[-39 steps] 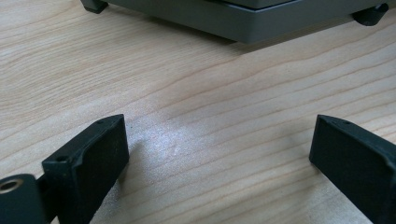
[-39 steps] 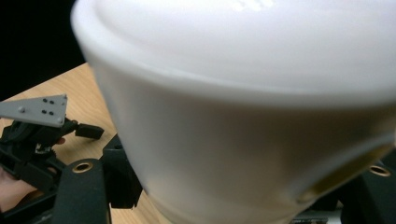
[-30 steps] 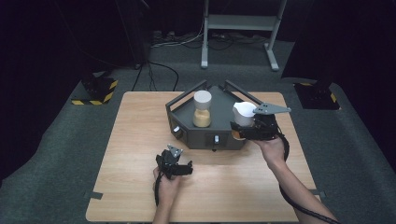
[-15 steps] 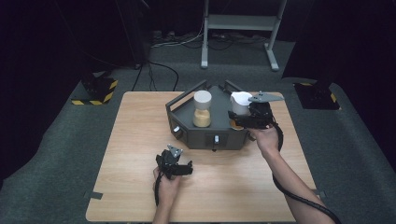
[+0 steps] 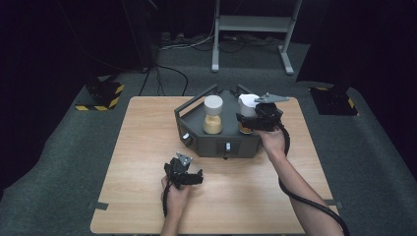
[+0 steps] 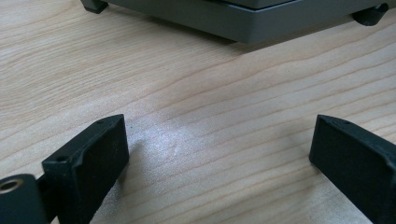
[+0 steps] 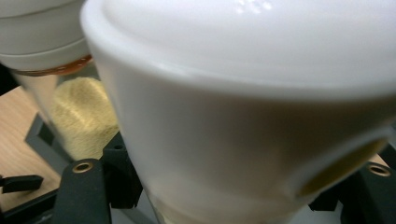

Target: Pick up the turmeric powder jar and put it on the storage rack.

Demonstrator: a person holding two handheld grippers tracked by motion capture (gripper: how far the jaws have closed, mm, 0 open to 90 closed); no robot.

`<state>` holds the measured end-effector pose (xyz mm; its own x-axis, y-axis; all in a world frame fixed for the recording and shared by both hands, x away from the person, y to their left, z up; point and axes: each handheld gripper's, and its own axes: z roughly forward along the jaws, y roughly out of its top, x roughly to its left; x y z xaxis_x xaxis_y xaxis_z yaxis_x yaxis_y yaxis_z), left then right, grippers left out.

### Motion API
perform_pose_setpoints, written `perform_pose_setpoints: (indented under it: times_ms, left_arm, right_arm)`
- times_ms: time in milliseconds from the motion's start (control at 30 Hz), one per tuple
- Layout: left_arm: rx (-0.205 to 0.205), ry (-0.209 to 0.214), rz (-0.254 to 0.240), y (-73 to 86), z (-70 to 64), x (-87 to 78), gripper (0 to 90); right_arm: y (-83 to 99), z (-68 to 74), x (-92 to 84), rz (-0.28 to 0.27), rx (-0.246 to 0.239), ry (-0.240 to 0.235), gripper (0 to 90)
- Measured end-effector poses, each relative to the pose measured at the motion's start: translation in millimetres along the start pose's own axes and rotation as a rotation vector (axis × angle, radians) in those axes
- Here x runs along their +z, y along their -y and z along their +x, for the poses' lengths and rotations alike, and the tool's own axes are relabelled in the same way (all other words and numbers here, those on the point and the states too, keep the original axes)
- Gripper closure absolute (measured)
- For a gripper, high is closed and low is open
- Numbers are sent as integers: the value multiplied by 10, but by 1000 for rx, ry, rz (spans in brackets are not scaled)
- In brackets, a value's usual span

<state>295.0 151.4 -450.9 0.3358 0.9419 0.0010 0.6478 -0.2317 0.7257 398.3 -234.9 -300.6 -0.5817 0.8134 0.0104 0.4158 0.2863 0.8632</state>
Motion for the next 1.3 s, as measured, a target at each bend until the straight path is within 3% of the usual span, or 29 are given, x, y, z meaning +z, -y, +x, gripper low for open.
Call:
perform_pose_setpoints:
  times_ms: [467, 1300]
  left_arm:
    - [0, 0, 0, 0, -1, 0, 47]
    - [0, 0, 0, 0, 0, 0, 47]
  right_arm:
    - [28, 79, 175, 11, -8, 22, 301]
    - [97, 80, 171, -6, -31, 17, 300]
